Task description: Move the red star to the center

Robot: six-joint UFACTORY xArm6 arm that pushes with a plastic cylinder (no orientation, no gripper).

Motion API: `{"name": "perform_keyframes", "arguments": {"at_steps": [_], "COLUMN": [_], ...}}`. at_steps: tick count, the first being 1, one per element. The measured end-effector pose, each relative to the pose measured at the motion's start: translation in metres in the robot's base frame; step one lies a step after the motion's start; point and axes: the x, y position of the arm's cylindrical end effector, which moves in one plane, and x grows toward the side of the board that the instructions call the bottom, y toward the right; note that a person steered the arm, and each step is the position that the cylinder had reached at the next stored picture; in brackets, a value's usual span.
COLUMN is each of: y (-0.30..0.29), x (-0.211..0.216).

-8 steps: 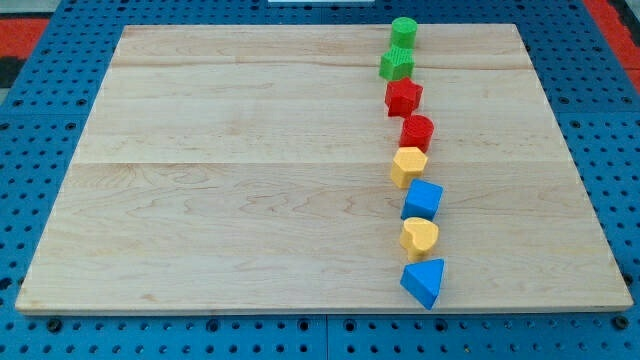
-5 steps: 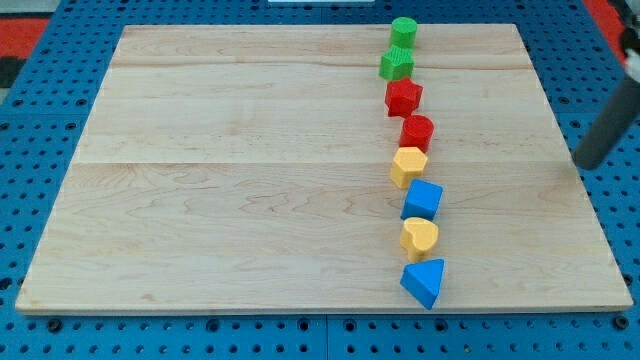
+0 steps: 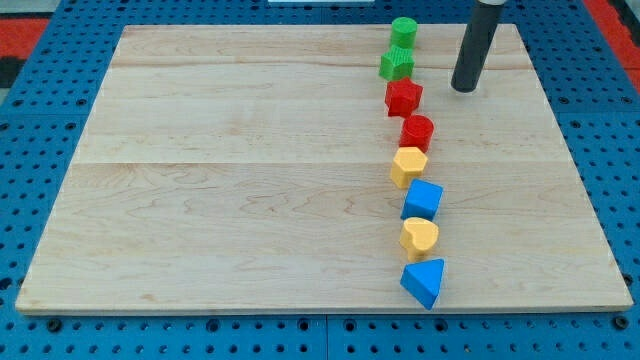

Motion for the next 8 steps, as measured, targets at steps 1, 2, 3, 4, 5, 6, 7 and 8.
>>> {"name": "perform_keyframes", "arguments": {"at_steps": [1, 2, 3, 4, 5, 6, 7, 8], "y": [-0.019, -0.048, -0.092, -0.116, -0.077, -0.11, -0.171, -0.209], "x": [0.003, 0.014, 0.014, 0.025, 0.036, 0.054, 0.058, 0.052]}}
